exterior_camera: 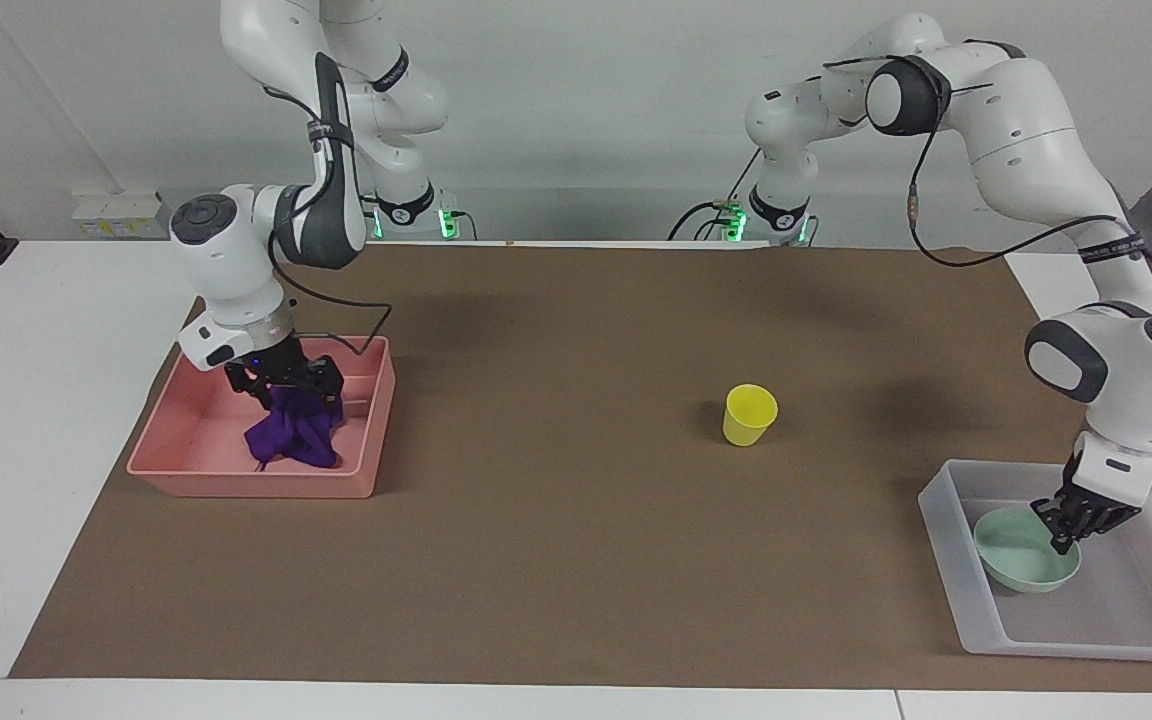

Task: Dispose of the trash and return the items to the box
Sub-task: 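Release the cloth in the pink bin while the left gripper places the bowl, then move the left gripper from the white bin to the yellow cup, then close the left gripper on the rim of the yellow cup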

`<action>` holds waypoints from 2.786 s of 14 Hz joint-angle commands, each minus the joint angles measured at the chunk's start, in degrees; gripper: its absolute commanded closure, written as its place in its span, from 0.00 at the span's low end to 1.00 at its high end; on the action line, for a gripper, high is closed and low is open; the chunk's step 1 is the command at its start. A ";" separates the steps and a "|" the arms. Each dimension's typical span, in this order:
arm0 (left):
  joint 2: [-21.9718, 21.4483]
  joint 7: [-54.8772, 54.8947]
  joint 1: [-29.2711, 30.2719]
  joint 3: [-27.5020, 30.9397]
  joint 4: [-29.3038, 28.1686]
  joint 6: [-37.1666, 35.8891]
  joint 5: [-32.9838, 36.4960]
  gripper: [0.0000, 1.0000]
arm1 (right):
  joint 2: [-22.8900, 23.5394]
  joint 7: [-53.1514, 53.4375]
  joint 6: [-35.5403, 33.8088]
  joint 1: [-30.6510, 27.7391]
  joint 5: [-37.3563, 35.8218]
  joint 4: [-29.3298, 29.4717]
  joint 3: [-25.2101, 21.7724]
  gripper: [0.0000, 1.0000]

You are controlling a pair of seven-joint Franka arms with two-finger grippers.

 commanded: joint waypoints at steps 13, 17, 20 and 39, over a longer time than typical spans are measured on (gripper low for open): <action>-9.73 8.64 -1.88 -1.60 9.22 -33.36 -5.56 0.00 | -7.82 2.61 -42.15 -0.41 -0.05 29.41 -0.10 0.00; -14.83 8.72 -7.17 -2.30 5.29 -40.33 -5.64 0.00 | -8.70 2.00 -47.69 -1.73 -0.23 33.20 -0.54 0.00; -19.84 7.76 -13.57 -3.09 -4.19 -39.56 -5.82 0.00 | -10.63 2.00 -47.08 -1.91 -0.31 30.84 -0.37 0.00; -31.02 4.77 -25.55 -2.65 -38.24 -10.28 -8.63 0.53 | -11.69 2.35 -46.64 -1.47 -0.05 28.98 -0.19 0.00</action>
